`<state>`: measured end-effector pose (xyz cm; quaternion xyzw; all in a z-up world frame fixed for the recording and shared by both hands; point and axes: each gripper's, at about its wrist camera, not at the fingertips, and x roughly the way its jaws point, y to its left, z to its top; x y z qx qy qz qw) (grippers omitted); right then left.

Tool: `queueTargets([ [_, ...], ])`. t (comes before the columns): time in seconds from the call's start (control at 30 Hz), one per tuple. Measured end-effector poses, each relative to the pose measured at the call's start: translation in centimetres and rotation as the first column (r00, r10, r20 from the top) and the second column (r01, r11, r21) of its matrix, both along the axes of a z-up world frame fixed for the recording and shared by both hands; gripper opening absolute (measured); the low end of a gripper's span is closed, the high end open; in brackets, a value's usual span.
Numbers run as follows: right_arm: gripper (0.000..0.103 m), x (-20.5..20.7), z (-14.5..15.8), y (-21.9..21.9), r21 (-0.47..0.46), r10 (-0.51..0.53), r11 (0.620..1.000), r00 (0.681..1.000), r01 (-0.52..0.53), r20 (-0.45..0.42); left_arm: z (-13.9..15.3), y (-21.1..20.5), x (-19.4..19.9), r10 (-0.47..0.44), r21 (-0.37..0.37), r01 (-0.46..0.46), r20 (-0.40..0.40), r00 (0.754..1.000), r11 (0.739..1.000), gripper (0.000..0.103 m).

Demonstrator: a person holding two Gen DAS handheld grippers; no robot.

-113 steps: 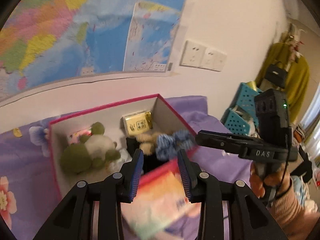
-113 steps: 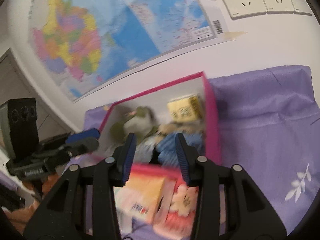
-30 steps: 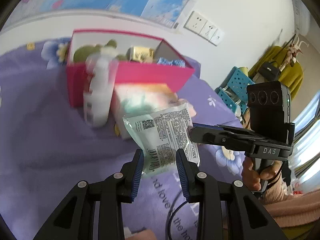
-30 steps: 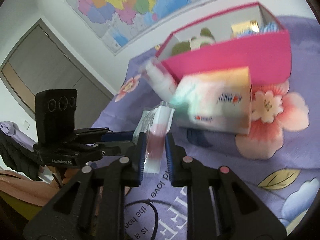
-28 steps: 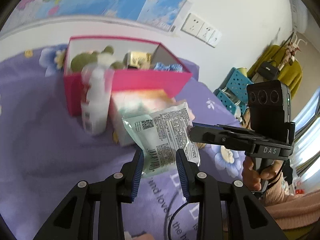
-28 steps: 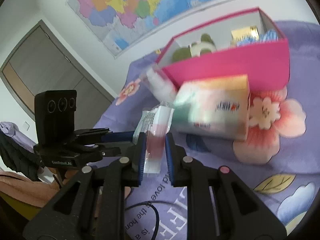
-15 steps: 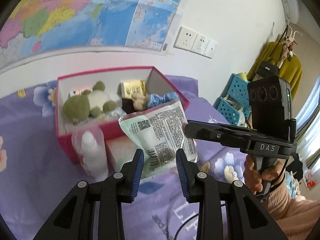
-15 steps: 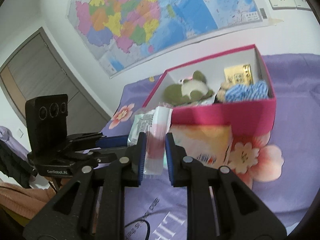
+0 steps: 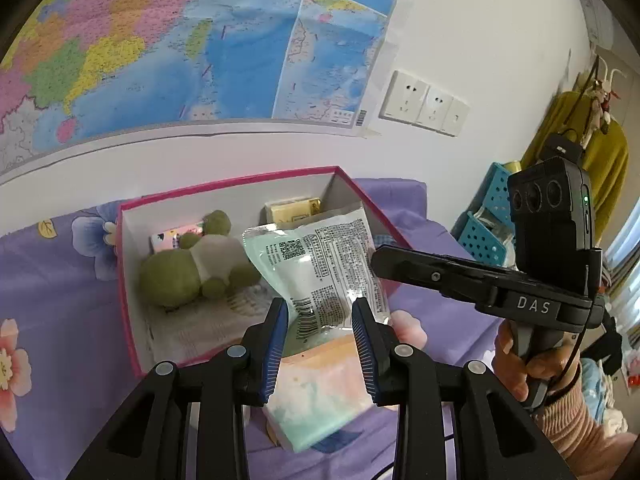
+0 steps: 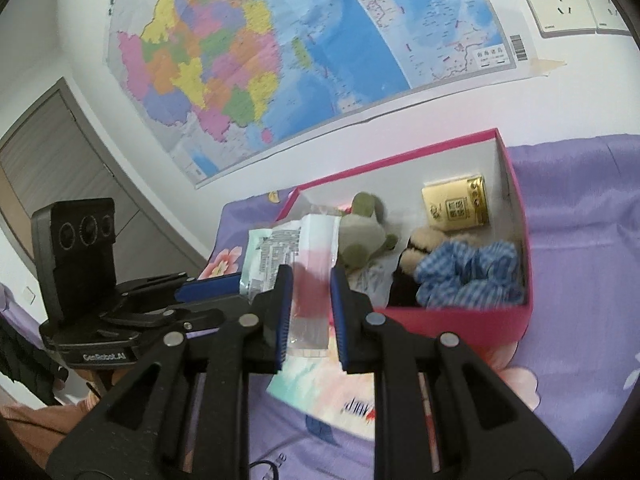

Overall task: Organize soft objects
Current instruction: 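Lift the clear plastic packet and carry it over the pink box, then lower the clear packet into the pink box and open the right gripper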

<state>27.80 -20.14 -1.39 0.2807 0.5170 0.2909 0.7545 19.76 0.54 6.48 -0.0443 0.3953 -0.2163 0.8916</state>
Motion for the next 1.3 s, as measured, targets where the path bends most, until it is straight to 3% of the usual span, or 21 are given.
queueTargets([
  [0.8,0.022,3.4,-5.4,1.1,-0.122,-0.037,0.992,0.994,0.024,-0.103,-2.4,0.5,5.2,0.084,0.054,-0.079,-0.108,0.991,0.995,0.032],
  [1.07,0.024,2.0,-3.4,0.9,-0.153,-0.025,0.988,0.999,0.017,-0.047,-1.3,1.3,3.3,0.095,0.063,-0.093,-0.037,0.995,0.994,0.032],
  [1.3,0.026,-0.7,-0.8,0.9,-0.118,0.032,0.992,0.999,-0.032,-0.004,0.5,2.7,-1.2,0.078,0.023,-0.079,0.038,0.996,0.997,0.036],
])
